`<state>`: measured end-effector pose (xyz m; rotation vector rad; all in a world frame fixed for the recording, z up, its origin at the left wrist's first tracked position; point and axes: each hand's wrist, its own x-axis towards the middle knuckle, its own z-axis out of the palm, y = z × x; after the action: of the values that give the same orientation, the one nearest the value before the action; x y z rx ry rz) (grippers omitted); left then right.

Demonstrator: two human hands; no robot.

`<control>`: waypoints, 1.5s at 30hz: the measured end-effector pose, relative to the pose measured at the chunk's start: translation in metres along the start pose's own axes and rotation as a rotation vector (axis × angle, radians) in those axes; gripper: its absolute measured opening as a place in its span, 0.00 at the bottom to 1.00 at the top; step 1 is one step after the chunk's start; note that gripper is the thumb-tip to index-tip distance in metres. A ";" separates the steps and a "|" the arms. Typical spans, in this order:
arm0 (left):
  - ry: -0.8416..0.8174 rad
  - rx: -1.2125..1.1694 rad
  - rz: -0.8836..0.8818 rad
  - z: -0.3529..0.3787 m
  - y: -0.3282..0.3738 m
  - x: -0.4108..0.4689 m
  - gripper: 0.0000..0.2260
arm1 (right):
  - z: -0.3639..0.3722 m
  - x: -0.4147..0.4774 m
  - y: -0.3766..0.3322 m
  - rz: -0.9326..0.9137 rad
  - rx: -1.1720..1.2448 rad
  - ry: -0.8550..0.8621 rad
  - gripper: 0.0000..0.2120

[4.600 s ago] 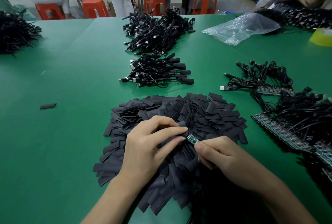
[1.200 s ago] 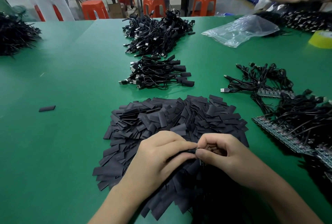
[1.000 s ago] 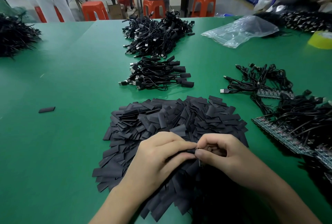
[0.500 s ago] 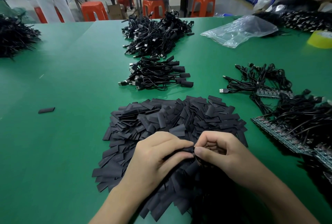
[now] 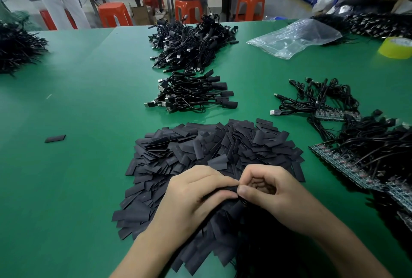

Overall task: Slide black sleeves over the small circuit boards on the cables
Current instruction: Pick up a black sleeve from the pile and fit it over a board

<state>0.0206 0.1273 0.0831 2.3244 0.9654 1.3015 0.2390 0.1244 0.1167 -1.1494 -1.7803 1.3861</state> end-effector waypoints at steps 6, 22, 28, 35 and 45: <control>0.060 -0.037 -0.099 -0.001 -0.001 0.002 0.08 | 0.004 0.002 0.002 -0.002 0.002 0.079 0.08; 0.047 -0.177 -0.274 -0.006 0.000 0.007 0.07 | 0.004 0.001 0.004 0.022 -0.005 0.139 0.09; 0.199 -0.175 -0.434 -0.003 0.007 0.008 0.14 | 0.008 0.004 0.005 0.010 0.072 0.192 0.08; 0.341 -0.179 -0.507 0.006 0.013 0.004 0.09 | 0.013 0.006 0.007 0.024 0.169 0.248 0.09; 0.221 -0.089 -0.496 0.000 0.016 0.009 0.21 | 0.019 0.006 0.013 0.007 0.090 0.305 0.08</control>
<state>0.0305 0.1218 0.0982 1.7397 1.4082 1.3634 0.2237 0.1229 0.0990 -1.2449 -1.4862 1.2072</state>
